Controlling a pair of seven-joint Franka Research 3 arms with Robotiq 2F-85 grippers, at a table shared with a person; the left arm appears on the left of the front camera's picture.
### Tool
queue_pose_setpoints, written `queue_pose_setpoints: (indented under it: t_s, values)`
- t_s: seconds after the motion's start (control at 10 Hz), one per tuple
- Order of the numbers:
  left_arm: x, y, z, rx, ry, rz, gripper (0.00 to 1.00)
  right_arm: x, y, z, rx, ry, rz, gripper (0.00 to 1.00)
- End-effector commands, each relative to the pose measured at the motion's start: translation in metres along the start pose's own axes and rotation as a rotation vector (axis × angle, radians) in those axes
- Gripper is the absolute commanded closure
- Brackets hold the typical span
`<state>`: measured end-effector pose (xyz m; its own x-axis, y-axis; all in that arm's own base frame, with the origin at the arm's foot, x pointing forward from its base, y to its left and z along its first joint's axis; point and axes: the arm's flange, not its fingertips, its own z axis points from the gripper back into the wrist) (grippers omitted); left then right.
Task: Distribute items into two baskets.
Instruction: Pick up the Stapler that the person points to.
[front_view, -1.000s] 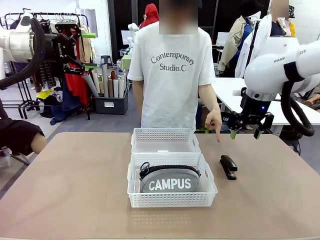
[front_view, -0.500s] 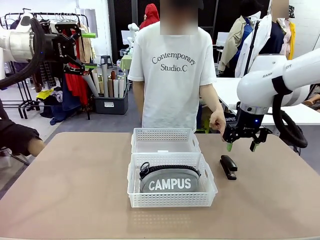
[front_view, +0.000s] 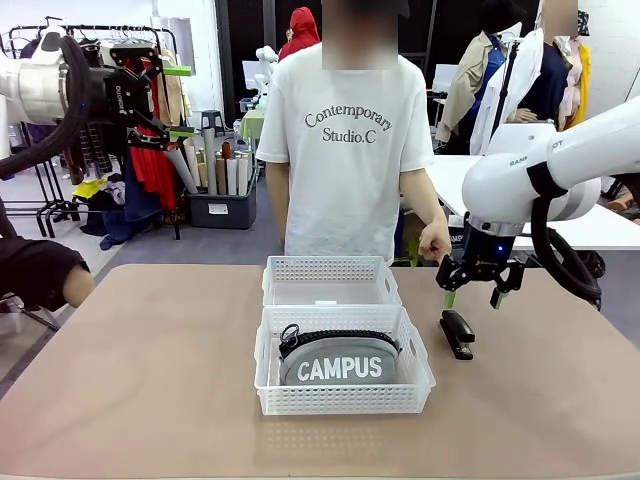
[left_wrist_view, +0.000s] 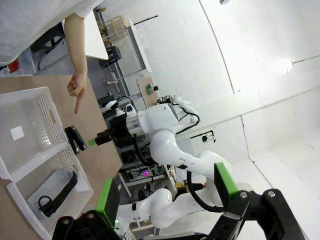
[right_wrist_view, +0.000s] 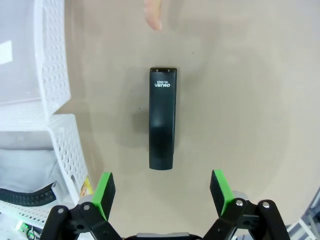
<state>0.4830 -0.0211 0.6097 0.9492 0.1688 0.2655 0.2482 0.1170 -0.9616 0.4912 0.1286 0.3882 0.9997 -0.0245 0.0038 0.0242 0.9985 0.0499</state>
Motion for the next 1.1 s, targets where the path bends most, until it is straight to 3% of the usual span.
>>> queue_pose_setpoints:
  t_s: [0.0,0.2,0.6,1.0]
  values:
    - [0.000,-0.002,0.000,-0.002,0.000,0.001,0.00,-0.005,-0.002,-0.007,-0.004,0.009,-0.001,0.00]
    - [0.000,-0.002,0.000,-0.002,0.000,0.001,0.00,-0.001,0.000,-0.002,-0.001,0.005,0.000,0.00]
    - [0.000,-0.002,0.000,-0.002,0.000,0.001,0.00,0.017,0.002,-0.037,-0.029,0.086,-0.019,0.00]
    - [0.000,-0.002,0.000,-0.002,0.000,0.001,0.00,0.016,0.003,-0.050,-0.033,0.105,-0.024,0.00]
